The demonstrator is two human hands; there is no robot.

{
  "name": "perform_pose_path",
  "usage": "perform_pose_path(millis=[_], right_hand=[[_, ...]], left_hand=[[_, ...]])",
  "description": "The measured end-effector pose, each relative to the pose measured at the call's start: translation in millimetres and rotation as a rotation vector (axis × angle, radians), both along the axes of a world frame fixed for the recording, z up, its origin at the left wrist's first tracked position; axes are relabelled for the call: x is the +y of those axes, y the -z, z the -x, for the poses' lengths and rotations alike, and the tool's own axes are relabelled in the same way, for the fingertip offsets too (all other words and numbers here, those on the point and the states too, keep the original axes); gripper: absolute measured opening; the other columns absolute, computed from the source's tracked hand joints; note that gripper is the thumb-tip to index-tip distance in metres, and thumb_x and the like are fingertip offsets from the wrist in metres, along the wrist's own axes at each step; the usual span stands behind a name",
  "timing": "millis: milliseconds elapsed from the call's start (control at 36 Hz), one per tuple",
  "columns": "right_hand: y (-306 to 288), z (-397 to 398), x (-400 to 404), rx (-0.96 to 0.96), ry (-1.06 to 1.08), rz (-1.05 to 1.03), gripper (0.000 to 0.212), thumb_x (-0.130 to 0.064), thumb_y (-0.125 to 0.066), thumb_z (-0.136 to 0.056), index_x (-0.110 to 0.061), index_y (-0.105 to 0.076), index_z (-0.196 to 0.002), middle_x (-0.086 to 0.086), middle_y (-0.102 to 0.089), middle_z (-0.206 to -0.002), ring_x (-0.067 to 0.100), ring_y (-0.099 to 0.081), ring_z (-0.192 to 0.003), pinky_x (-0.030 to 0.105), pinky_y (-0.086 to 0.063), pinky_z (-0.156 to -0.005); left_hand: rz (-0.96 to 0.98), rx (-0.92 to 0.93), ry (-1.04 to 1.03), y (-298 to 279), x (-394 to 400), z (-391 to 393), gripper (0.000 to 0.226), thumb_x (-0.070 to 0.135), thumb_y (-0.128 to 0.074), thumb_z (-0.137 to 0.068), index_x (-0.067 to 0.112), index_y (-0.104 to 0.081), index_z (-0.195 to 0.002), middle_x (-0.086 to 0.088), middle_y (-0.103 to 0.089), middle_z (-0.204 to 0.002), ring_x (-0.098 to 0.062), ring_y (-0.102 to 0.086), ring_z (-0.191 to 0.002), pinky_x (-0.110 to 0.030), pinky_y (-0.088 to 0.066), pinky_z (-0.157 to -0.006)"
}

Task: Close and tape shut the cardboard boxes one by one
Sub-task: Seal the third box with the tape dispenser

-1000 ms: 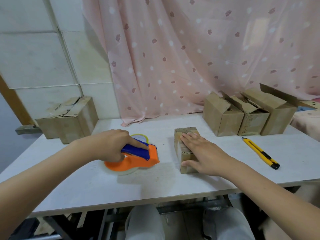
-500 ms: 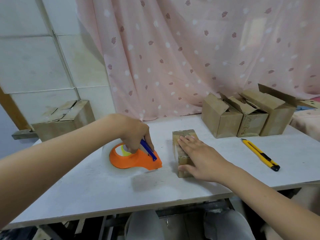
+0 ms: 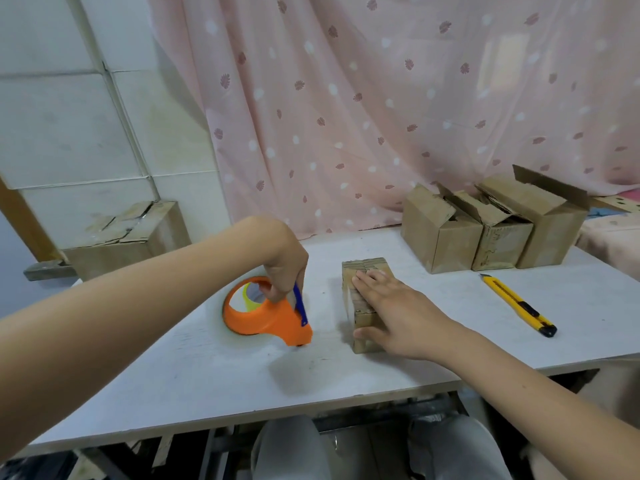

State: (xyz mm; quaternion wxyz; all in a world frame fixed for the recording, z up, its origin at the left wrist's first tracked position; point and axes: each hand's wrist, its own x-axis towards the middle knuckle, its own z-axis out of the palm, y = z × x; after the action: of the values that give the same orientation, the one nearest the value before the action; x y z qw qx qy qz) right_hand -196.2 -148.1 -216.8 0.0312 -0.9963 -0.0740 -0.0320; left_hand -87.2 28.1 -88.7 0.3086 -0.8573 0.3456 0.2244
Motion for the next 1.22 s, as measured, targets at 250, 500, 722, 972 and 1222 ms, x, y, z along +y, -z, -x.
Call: perform_pose_path(millis=[250,500,722,972,1222], right_hand=[[2,-1,-1,-0.001,0.008,-0.008,0.088,-0.061,-0.045,-0.098,-0.018,-0.001,-0.161,-0.003,0.003,-0.168,0.015,0.005,-0.154,0.02,0.009,-0.111],[-4,2,3,0.031,0.038,-0.039,0.089,-0.06,-0.048,-0.097,-0.019,-0.003,-0.161,-0.005,0.001,-0.168,0.014,0.004,-0.154,0.027,-0.005,-0.121],[-6,1,6,0.045,0.069,-0.067,0.091,-0.061,-0.052,-0.094,-0.022,-0.006,-0.161,-0.006,-0.003,-0.168,0.014,0.002,-0.154,0.034,-0.014,-0.123],[-9,1,9,0.066,0.105,-0.116,0.091,-0.06,-0.057,-0.091,-0.026,-0.009,-0.161,-0.01,-0.005,-0.167,0.01,0.002,-0.154,0.035,-0.02,-0.121],[-11,-1,11,0.058,0.088,-0.179,0.096,-0.058,-0.065,-0.087,-0.023,-0.013,-0.161,-0.005,-0.004,-0.168,0.014,0.007,-0.154,0.033,-0.002,-0.123]], left_hand=[[0.356,0.058,-0.083,-26,65,-14,0.065,0.019,-0.066,-0.078,0.068,-0.055,-0.119,0.016,-0.06,-0.063,-0.006,-0.052,-0.06,-0.019,-0.044,-0.063],[0.967,-0.031,-0.463,24,161,-18,0.043,0.02,-0.077,-0.079,0.055,-0.062,-0.1,-0.006,-0.061,-0.075,-0.02,-0.057,-0.068,-0.025,-0.043,-0.057],[0.971,-0.355,-0.758,78,198,-21,0.041,0.048,-0.071,-0.083,0.013,-0.057,-0.067,-0.006,-0.055,-0.06,-0.024,-0.053,-0.058,-0.027,-0.035,-0.053],[0.91,-0.383,-0.924,116,194,-17,0.018,0.026,-0.063,-0.082,0.012,-0.053,-0.079,-0.009,-0.058,-0.079,-0.028,-0.059,-0.075,-0.028,-0.039,-0.059],[0.964,-0.413,-0.997,131,177,-9,0.027,0.03,-0.061,-0.091,0.009,-0.05,-0.079,-0.011,-0.058,-0.078,-0.028,-0.059,-0.077,-0.03,-0.042,-0.061]])
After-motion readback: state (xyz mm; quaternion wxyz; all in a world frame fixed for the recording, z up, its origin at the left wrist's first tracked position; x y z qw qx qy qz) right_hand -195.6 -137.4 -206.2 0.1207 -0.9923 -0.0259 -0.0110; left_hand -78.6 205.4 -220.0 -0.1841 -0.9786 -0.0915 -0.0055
